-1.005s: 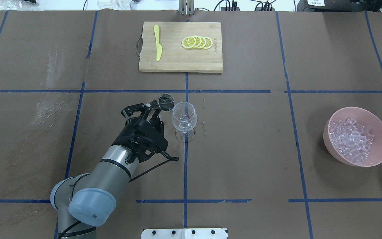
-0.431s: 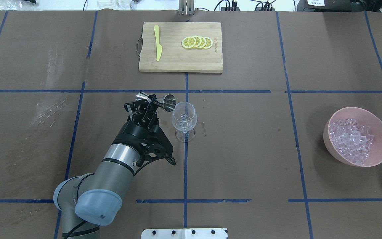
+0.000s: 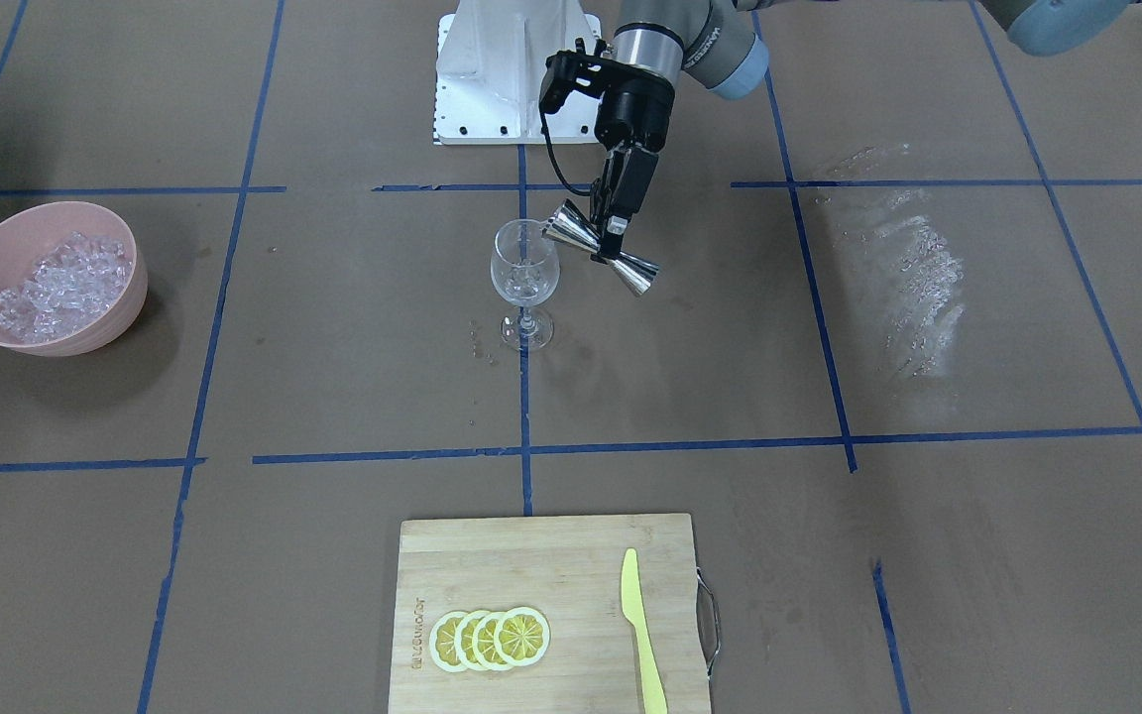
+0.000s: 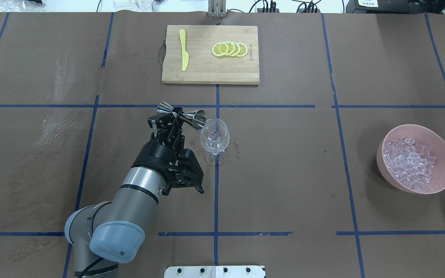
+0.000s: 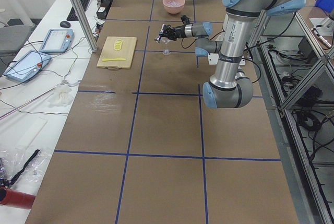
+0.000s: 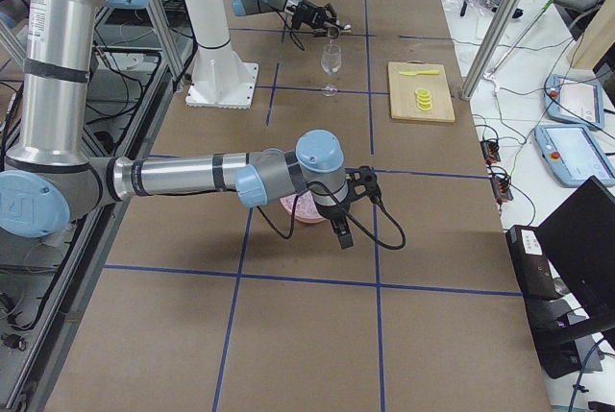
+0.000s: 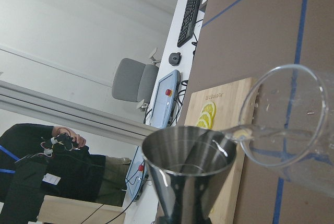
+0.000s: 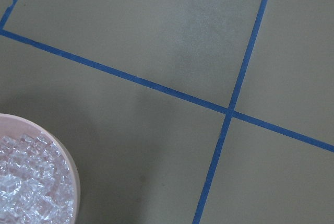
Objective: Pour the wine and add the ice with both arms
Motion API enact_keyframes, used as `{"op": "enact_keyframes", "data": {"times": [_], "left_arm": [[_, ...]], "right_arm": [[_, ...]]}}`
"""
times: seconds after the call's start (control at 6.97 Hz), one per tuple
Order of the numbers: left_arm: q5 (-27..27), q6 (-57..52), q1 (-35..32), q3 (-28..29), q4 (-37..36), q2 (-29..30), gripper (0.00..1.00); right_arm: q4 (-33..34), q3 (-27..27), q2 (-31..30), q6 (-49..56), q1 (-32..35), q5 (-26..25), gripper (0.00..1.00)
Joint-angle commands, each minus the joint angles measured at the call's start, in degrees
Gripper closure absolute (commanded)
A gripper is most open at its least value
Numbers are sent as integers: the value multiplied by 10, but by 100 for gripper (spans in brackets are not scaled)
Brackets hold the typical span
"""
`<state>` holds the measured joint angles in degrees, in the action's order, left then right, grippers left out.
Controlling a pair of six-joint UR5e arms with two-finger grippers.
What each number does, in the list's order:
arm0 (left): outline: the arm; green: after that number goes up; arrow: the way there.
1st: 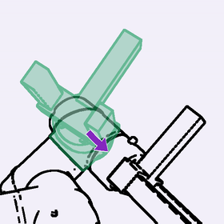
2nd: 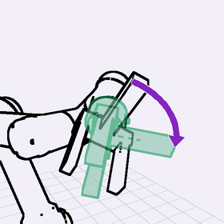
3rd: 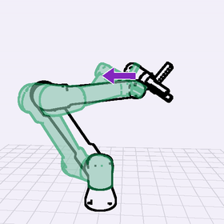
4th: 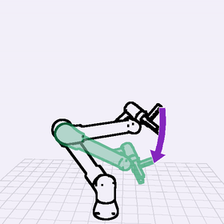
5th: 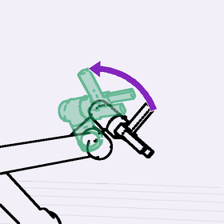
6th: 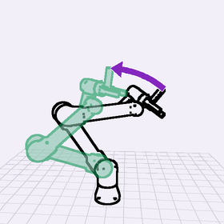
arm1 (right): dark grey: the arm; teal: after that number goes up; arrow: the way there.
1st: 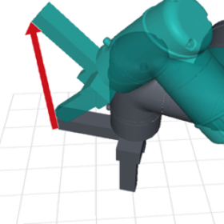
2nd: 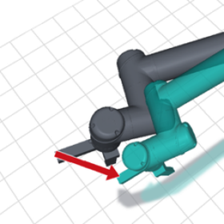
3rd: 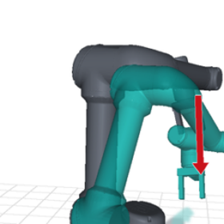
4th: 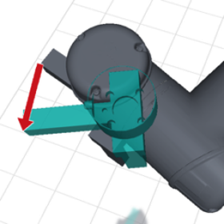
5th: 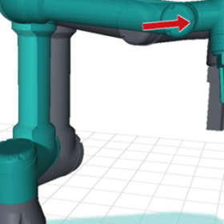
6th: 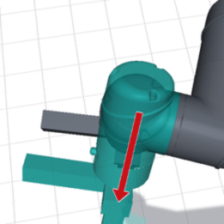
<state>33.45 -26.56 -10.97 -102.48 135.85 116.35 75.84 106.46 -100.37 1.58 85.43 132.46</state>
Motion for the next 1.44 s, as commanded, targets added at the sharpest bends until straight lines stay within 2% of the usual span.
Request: {"op": "enact_keyframes", "data": {"times": [0.0,0.72,1.29], "left_arm": [[-9,-66,1,1,0,8,100],[-27,-187,3,1,3,22,100],[-29,-196,-1,2,34,23,100]], "right_arm": [[0,-3,0,1,0,1,0],[0,-5,0,1,0,1,0],[-1,-5,1,0,0,1,0]]}}
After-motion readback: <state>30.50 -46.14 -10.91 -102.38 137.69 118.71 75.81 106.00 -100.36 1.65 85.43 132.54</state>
